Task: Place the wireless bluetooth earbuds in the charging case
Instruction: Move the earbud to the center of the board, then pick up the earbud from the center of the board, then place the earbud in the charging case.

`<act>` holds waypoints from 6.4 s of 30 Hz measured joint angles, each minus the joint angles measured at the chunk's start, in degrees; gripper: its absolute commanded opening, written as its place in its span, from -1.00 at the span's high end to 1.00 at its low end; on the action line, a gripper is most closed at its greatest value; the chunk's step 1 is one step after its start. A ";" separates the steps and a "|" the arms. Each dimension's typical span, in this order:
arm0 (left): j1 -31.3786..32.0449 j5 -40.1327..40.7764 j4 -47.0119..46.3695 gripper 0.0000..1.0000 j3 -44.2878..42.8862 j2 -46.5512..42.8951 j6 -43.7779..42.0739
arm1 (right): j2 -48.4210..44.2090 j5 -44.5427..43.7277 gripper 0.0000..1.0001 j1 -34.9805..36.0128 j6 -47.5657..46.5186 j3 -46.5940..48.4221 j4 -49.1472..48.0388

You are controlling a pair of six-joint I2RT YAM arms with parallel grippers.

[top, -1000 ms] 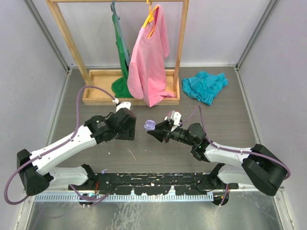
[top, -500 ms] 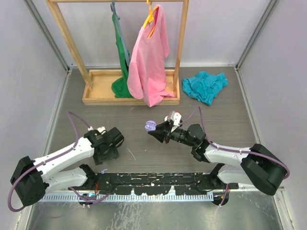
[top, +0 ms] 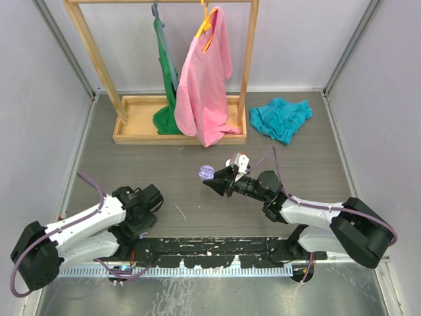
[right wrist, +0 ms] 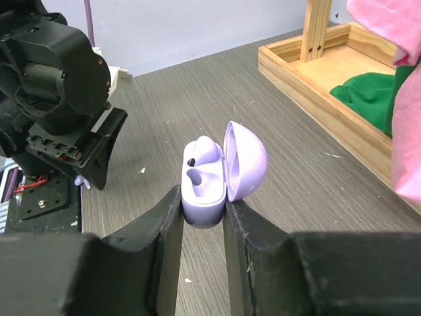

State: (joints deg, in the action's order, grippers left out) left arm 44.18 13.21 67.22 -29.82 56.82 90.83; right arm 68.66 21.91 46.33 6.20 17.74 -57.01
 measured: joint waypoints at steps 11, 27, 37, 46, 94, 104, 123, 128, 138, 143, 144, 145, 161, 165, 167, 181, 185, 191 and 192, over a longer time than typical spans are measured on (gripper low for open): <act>-0.39 -0.11 -0.09 -0.10 1.16 -3.63 4.48 | 0.00 0.00 0.98 0.00 0.02 -0.02 -0.02; -1.90 -3.15 -5.03 0.34 -1.42 8.46 0.44 | -0.85 -0.09 0.98 0.00 0.04 -0.72 -0.17; -3.06 -4.13 -12.17 0.38 -9.11 20.06 -7.19 | -0.94 -0.20 0.98 0.00 0.13 -0.72 -0.22; -4.83 -4.11 -17.90 0.06 -19.43 29.29 -15.78 | -1.66 -0.42 0.98 0.00 0.15 -0.85 -0.28; -9.51 -6.29 -17.16 0.44 -21.55 34.69 -38.25 | -1.40 -0.85 0.98 0.00 0.13 -0.90 -0.26; -11.06 -8.90 -19.82 0.51 -19.61 33.20 -39.91 | -1.40 -0.81 0.98 0.00 0.15 -0.90 -0.26; -11.37 -8.00 -30.03 0.71 -9.88 16.41 -45.42 | 2.56 0.50 0.98 0.00 -0.26 -0.24 -0.02; -11.37 -7.91 -34.49 0.71 -8.07 4.92 -47.25 | 5.40 1.75 0.98 0.09 -0.28 0.44 -0.70; -11.37 -11.06 -45.22 0.73 -2.38 -13.55 -51.63 | 9.99 2.16 0.98 0.76 -1.77 1.36 -5.25; -11.37 -14.82 -50.36 0.73 -1.84 -18.12 -53.44 | 12.13 2.10 0.98 0.81 -2.25 2.69 -7.72; -11.37 -15.47 -51.21 0.73 -1.70 -18.84 -53.72 | 12.37 2.12 0.98 0.81 -2.40 2.73 -8.07; -11.37 -16.39 -52.11 0.73 -1.64 -19.50 -53.92 | 12.50 2.12 0.98 0.81 -2.51 2.78 -8.24; -8.48 -24.02 -69.55 0.71 -1.51 -18.62 -54.42 | 16.15 2.43 0.98 0.83 -2.21 4.61 -12.92; -6.97 -24.00 -74.49 0.67 -0.15 -17.44 -55.52 | 16.15 2.45 0.98 0.87 -1.75 4.63 -13.00; -6.10 -24.00 -76.17 0.68 0.59 -16.76 -56.24 | 16.13 2.51 0.98 0.87 -1.51 4.68 -13.00; 0.83 -20.17 -83.17 0.69 2.64 -14.97 -65.53 | 15.23 2.86 0.98 0.87 -0.15 4.68 -13.20; 1.18 -19.15 -85.20 0.70 4.28 -13.79 -66.73 | 15.23 3.15 0.98 0.87 0.33 4.68 -13.22; 1.92 -18.16 -87.95 0.71 5.11 -12.22 -67.80 | 15.21 3.30 0.98 0.87 0.46 4.68 -13.22; 1.95 -17.94 -88.08 0.71 5.11 -12.15 -67.87 | 15.21 3.37 0.98 0.87 0.46 4.68 -13.22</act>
State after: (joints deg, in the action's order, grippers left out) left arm 46.13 -4.73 -20.86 -24.71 44.66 22.96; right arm 83.88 25.28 47.20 6.66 22.41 -70.24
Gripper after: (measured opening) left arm 0.190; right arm 0.331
